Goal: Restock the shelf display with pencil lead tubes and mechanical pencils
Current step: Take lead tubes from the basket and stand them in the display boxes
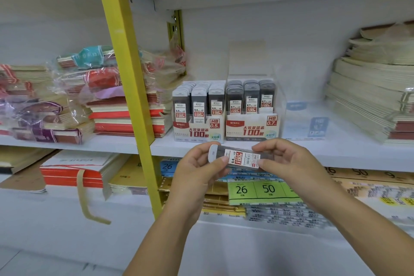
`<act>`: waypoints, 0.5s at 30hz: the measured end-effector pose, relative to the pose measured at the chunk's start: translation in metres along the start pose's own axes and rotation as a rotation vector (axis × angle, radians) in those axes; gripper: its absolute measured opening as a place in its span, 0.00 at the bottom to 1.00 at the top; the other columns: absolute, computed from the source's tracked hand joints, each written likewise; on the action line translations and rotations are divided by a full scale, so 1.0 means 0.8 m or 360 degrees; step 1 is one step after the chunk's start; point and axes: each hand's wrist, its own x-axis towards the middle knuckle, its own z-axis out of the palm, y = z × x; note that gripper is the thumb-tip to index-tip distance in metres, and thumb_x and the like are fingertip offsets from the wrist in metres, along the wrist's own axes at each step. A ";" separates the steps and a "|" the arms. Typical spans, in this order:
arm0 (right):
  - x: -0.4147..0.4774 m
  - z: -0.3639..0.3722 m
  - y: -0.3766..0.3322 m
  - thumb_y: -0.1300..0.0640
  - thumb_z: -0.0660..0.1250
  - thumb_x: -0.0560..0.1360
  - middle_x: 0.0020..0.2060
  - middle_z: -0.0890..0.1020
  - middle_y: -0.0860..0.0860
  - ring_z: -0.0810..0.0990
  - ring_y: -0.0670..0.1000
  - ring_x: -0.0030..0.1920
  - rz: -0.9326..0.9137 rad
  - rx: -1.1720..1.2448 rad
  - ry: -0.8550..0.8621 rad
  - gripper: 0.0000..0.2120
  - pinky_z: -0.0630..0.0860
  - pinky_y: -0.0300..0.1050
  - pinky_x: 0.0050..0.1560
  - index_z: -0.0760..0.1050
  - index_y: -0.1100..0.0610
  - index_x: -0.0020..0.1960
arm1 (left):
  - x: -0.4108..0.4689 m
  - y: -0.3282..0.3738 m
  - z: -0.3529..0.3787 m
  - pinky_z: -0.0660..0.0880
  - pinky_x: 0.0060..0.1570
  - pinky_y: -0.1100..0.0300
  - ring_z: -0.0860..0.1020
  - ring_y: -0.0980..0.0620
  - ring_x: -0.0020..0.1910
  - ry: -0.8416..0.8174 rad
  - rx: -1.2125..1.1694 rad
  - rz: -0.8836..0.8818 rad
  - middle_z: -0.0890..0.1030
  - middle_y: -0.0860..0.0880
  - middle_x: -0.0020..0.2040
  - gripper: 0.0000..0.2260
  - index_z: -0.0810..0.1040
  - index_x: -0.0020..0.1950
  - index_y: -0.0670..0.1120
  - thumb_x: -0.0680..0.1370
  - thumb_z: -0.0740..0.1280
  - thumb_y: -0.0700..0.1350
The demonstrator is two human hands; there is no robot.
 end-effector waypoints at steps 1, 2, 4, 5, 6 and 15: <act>0.000 0.001 -0.001 0.66 0.71 0.73 0.46 0.86 0.43 0.84 0.42 0.48 0.0005 -0.0052 -0.0022 0.14 0.78 0.32 0.42 0.82 0.46 0.43 | 0.001 0.001 0.001 0.81 0.45 0.63 0.85 0.50 0.52 0.0003 0.0048 0.0006 0.87 0.46 0.51 0.10 0.85 0.51 0.53 0.76 0.73 0.38; -0.001 0.002 -0.002 0.64 0.73 0.72 0.45 0.86 0.44 0.84 0.43 0.47 0.0009 -0.0098 -0.0039 0.13 0.78 0.33 0.41 0.81 0.44 0.42 | 0.002 0.002 0.001 0.81 0.45 0.63 0.85 0.50 0.52 0.0003 0.0094 0.0013 0.87 0.47 0.51 0.11 0.85 0.52 0.53 0.76 0.73 0.38; -0.001 0.005 -0.003 0.60 0.75 0.71 0.41 0.86 0.46 0.85 0.46 0.42 -0.0006 -0.0161 -0.0030 0.11 0.78 0.36 0.38 0.80 0.44 0.42 | 0.005 0.005 0.004 0.81 0.45 0.64 0.86 0.51 0.51 -0.0019 0.0196 0.0041 0.87 0.49 0.50 0.12 0.84 0.55 0.53 0.76 0.73 0.38; 0.000 0.006 -0.003 0.59 0.76 0.70 0.40 0.85 0.47 0.84 0.46 0.40 -0.0030 -0.0201 -0.0011 0.11 0.78 0.37 0.37 0.80 0.43 0.42 | 0.006 0.006 0.006 0.81 0.44 0.65 0.86 0.52 0.50 -0.0035 0.0244 0.0060 0.88 0.50 0.50 0.12 0.84 0.56 0.53 0.76 0.74 0.38; 0.000 0.008 -0.003 0.58 0.76 0.70 0.39 0.84 0.46 0.83 0.45 0.38 -0.0066 -0.0269 0.0006 0.12 0.78 0.38 0.37 0.80 0.41 0.43 | 0.007 0.008 0.008 0.81 0.43 0.65 0.86 0.53 0.49 -0.0050 0.0283 0.0084 0.88 0.51 0.49 0.13 0.84 0.56 0.53 0.76 0.74 0.38; 0.042 0.018 -0.061 0.67 0.68 0.75 0.45 0.79 0.41 0.83 0.46 0.43 -0.0539 -0.0420 -0.0017 0.36 0.82 0.43 0.45 0.66 0.28 0.63 | 0.020 0.022 -0.010 0.76 0.53 0.70 0.77 0.68 0.57 0.0408 0.0739 0.0504 0.81 0.63 0.57 0.13 0.78 0.59 0.64 0.79 0.71 0.48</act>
